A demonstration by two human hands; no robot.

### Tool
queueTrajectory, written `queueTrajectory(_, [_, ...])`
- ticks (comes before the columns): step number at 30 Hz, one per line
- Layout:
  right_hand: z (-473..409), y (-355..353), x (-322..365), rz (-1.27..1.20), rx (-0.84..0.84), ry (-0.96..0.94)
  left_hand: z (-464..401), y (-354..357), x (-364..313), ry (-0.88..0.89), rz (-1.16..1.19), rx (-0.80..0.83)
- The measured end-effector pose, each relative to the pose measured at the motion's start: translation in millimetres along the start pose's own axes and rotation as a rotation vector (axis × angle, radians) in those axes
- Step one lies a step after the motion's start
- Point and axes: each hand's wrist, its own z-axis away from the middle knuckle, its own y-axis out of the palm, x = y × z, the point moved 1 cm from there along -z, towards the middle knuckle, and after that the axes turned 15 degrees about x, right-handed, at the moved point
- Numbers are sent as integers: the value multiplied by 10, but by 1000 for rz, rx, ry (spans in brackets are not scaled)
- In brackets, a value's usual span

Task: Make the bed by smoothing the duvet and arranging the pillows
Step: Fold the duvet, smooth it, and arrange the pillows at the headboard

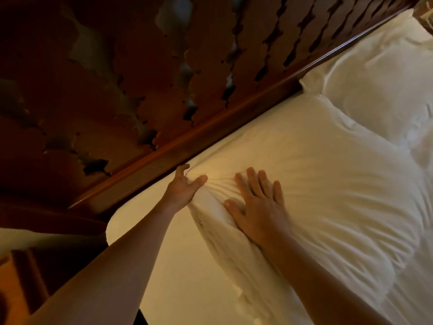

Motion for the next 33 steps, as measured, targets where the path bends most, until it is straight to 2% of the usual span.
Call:
queueTrajectory(3, [-42, -5, 14, -3, 6, 7, 19, 39, -191, 97, -40, -36])
queueTrajectory(7, [-88, -218, 65, -60, -54, 28, 90, -62, -501, 353, -176, -165])
queueTrajectory(9, [-91, -318, 117, -95, -79, -9, 157, -160, -607, 393, -203, -209])
queueTrajectory(13, [-156, -337, 100, -191, -20, -218, 186, -287, -543, 310, -314, -294])
queueTrajectory(16, [-181, -299, -95, -238, -20, -318, 176, -266, -462, 34, -527, -261])
queueTrajectory(18, [-212, -341, -280, -201, -149, -257, 175, -146, -599, -134, -816, -304])
queueTrajectory(19, [-249, -402, -371, -179, -219, -187, 177, -6, -734, -126, -959, -357])
queueTrajectory(21, [-397, -591, -540, -155, -278, -54, 213, 414, -998, 94, -1090, -409])
queueTrajectory(23, [-624, -788, -705, -62, -224, -44, 156, 811, -1046, 255, -1116, -315])
queueTrajectory(25, [-845, -921, -892, 102, -129, -139, -1, 934, -873, 255, -1152, -225])
queueTrajectory(27, [-1032, -955, -1119, 176, -98, -156, -167, 830, -667, 260, -1171, -249])
queueTrajectory(30, [-1166, -880, -1385, 100, -177, 125, -280, 623, -418, 186, -1124, -320])
queueTrajectory(33, [-1010, -771, -1360, 16, -217, 340, -226, 439, -325, 29, -1141, -272])
